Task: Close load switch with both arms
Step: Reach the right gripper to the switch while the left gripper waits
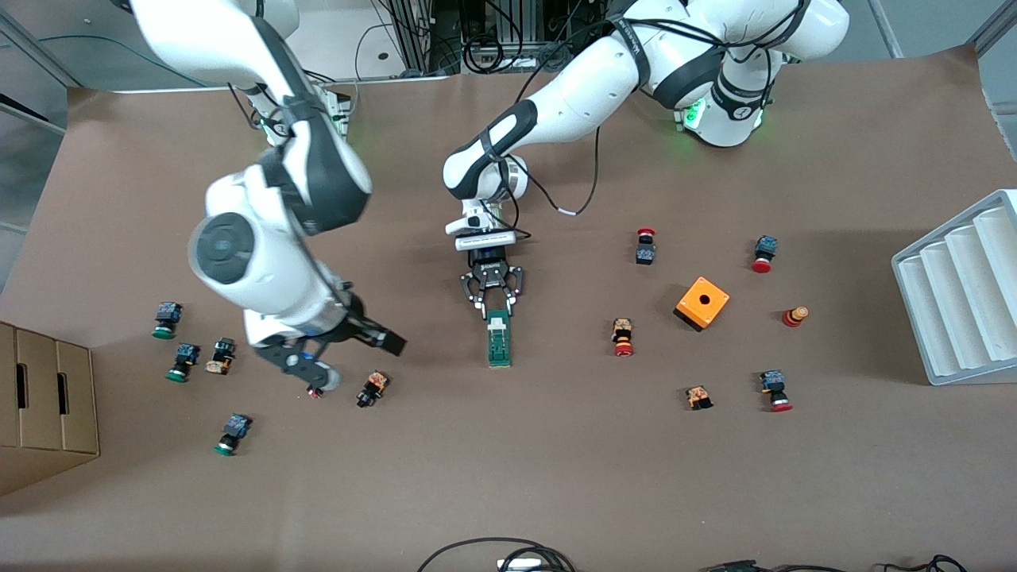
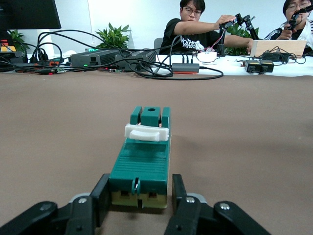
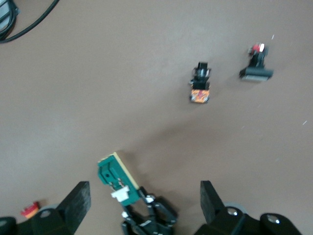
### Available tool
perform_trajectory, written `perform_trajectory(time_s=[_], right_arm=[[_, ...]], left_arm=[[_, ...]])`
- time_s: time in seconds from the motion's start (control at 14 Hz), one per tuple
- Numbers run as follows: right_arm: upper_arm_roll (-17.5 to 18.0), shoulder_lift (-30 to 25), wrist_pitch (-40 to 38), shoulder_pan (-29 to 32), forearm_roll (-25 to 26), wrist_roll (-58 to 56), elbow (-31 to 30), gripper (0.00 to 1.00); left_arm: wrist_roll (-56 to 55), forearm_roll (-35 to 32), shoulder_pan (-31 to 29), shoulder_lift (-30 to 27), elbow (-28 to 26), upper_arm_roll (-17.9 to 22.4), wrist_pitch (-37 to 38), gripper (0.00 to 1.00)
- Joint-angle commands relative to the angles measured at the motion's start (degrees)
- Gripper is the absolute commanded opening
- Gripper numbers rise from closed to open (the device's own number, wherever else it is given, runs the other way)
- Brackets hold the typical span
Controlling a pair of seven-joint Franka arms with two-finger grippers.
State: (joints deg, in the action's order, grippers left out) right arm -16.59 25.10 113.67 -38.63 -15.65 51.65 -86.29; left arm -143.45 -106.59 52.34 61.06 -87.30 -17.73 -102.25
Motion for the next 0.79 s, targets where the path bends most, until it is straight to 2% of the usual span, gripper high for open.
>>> perform_trajectory(time_s=[0.0, 0.29, 0.43, 0.71], right_arm=[[-0.6, 3.9, 3.7, -3.5, -1.7, 12.3, 2.1, 0.99], [-0.6, 6.8, 8.5, -7.2, -1.8, 27.3, 2.0, 0.98], [-0.6, 8.3, 10.6, -9.0, -4.2, 32.4, 1.8, 0.96], [-0.6, 9.4, 17.5, -12.2, -6.0, 39.7, -3.1, 0.94]], left_arm=[[1.0, -1.2, -0.2, 1.2, 1.3, -0.6, 0.6, 0.5], [1.1, -1.0, -0.2, 1.3, 1.5, -0.5, 0.6, 0.48], [1.0, -1.1, -0.2, 1.3, 1.5, -0.5, 0.6, 0.48], [1.0, -1.0, -0.2, 1.3, 1.5, -0.5, 0.6, 0.47]])
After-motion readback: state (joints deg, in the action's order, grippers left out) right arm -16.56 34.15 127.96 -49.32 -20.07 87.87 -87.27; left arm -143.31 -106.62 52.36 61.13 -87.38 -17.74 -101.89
